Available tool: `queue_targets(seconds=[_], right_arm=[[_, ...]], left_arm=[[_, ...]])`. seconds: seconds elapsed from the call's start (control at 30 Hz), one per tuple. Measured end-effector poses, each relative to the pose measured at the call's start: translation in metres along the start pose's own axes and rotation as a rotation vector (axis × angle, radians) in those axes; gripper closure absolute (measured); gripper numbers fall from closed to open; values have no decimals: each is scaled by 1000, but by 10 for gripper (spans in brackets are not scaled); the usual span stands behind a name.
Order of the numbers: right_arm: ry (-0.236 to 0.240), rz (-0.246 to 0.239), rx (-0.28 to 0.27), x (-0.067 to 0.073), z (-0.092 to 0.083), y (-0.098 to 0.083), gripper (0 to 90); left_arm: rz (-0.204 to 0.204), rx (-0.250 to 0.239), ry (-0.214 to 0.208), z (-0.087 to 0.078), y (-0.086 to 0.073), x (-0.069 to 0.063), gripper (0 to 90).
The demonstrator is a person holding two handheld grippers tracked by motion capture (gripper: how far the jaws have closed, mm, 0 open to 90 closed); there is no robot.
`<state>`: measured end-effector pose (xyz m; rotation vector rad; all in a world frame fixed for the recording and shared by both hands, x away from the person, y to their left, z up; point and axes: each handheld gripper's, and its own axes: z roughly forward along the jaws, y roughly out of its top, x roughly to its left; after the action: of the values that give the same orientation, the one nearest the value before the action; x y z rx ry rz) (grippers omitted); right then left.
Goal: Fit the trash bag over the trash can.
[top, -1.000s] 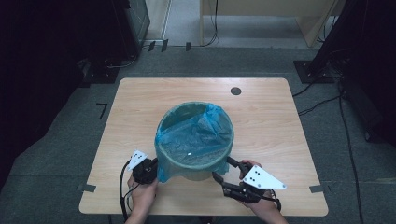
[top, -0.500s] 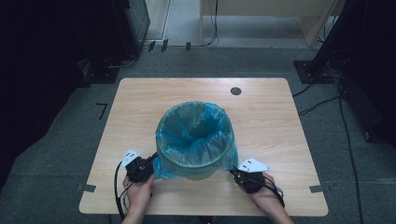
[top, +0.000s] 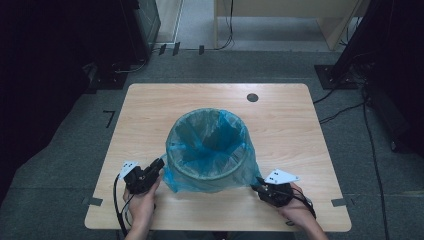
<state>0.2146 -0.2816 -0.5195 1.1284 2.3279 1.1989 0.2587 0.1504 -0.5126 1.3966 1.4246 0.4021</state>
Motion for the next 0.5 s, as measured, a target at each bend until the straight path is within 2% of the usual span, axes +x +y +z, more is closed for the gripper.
queue_targets(seconds=[0.03,0.07,0.1,0.2,0.27,0.33,0.4,0.5], right_arm=[[25,-17,-30,-1,-4,0,470],[16,-34,-67,-2,-8,1,397],[12,-34,-88,-3,-12,3,360],[33,-20,-167,-6,-24,6,334],[56,-25,-200,-7,-30,6,310],[79,-34,-221,-8,-35,7,291],[103,-25,-242,-9,-39,8,244],[112,2,-286,-11,-44,10,240]], left_arm=[[6,-17,11,-1,1,-1,735],[8,-29,16,-2,1,-2,717],[10,-39,19,-3,1,-2,707],[16,-75,27,-6,3,-3,673],[25,-97,24,-9,5,-5,657],[36,-102,10,-11,6,-6,700],[63,-113,25,-12,7,-10,693],[112,-136,40,-13,7,-18,672]])
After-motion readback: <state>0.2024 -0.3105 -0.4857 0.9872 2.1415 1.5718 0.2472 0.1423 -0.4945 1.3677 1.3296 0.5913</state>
